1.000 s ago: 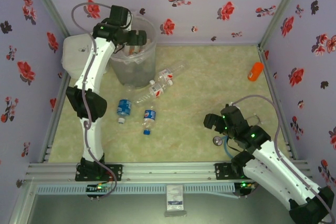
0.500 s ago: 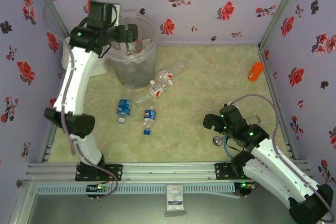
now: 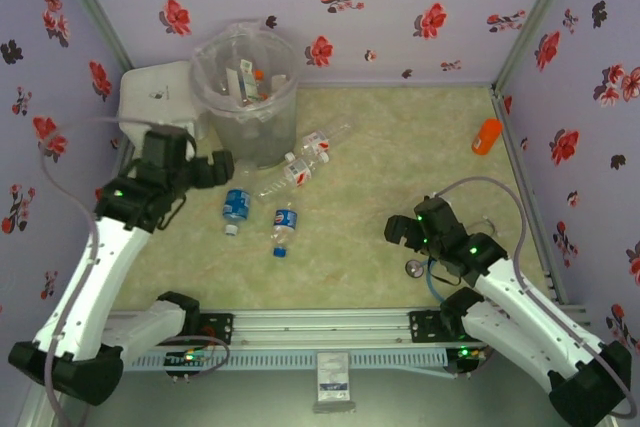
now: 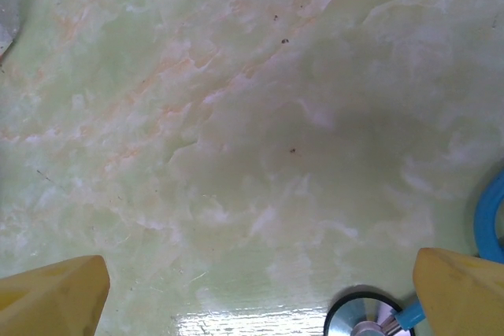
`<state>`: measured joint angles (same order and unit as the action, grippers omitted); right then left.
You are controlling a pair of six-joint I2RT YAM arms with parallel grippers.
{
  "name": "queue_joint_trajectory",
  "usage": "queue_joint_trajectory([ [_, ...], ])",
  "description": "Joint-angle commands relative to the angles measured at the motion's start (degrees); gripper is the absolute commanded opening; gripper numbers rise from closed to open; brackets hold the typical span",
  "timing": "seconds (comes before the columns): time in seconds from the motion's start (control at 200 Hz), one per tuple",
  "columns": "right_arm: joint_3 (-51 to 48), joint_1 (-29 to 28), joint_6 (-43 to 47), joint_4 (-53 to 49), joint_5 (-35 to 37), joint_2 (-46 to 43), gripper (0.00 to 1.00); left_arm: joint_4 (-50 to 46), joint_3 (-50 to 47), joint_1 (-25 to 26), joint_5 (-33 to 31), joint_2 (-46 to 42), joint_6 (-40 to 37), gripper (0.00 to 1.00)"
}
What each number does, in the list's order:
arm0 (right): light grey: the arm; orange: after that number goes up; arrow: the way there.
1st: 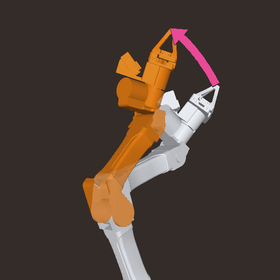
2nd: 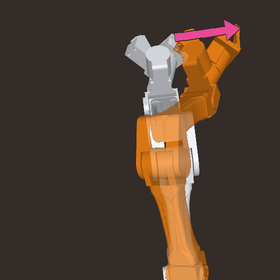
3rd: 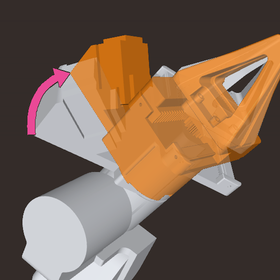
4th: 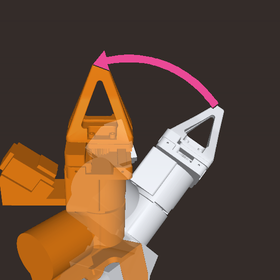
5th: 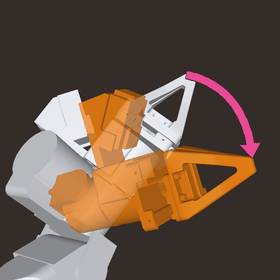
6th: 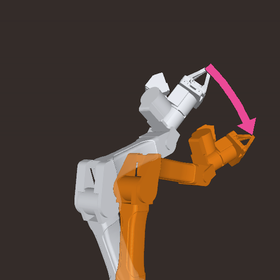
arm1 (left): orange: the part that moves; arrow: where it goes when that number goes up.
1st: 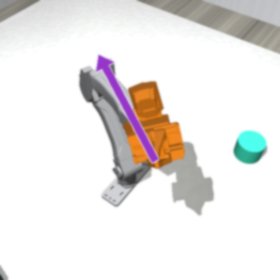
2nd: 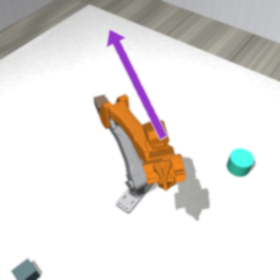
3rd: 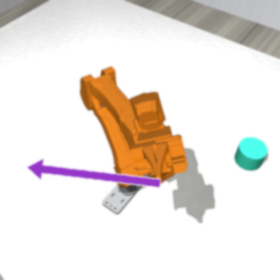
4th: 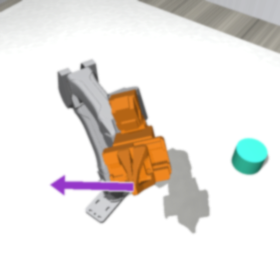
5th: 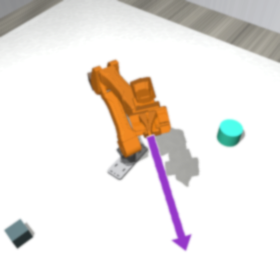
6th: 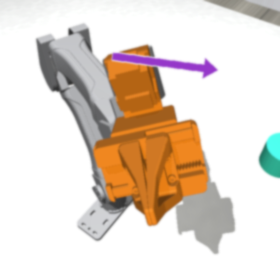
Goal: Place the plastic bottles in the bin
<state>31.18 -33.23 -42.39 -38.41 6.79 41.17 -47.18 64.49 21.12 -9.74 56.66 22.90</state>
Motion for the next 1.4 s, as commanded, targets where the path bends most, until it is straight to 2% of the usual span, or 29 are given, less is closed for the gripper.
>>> queue_joint_trajectory([
  [0.0, 0.90, 0.39, -0.05, 1.57, -0.33, 0.07, 1.00, 8.57, -8.55, 0.15, 1.74, 0.08, 6.90, 0.89],
  [0.175, 0.31, 0.37, -0.91, 1.08, -1.08, -0.23, 0.99, 17.48, -14.72, -0.21, 4.15, 8.19, 8.47, 0.75],
  [0.38, -0.22, 0.44, -0.98, -0.16, -0.66, -1.87, 1.00, 24.25, -17.19, -0.87, 4.86, 17.94, 7.96, 0.74],
  [0.515, -0.15, 0.39, -0.70, 0.23, -0.39, -1.24, 1.00, 26.88, -16.87, -1.59, 5.53, 23.84, 7.25, 0.68],
  [0.705, -0.32, 0.41, -0.61, 1.84, -1.33, 0.71, 1.00, 28.56, -16.76, -1.54, 5.45, 28.27, 7.16, 0.64],
  [0.975, -0.42, 0.41, -0.15, 2.36, -1.16, 1.29, 1.00, 28.11, -17.97, -1.70, 4.82, 28.19, 6.66, 0.45],
  [1.2, -0.85, 0.45, -0.41, 2.89, -1.15, 1.31, 1.00, 23.61, -17.52, -1.70, 4.20, 22.36, 6.55, 0.42],
  [1.395, -1.03, 0.43, -0.83, 3.91, -1.16, 1.55, 1.00, 14.66, -14.22, -1.35, 4.30, 12.30, 6.34, 0.41],
])
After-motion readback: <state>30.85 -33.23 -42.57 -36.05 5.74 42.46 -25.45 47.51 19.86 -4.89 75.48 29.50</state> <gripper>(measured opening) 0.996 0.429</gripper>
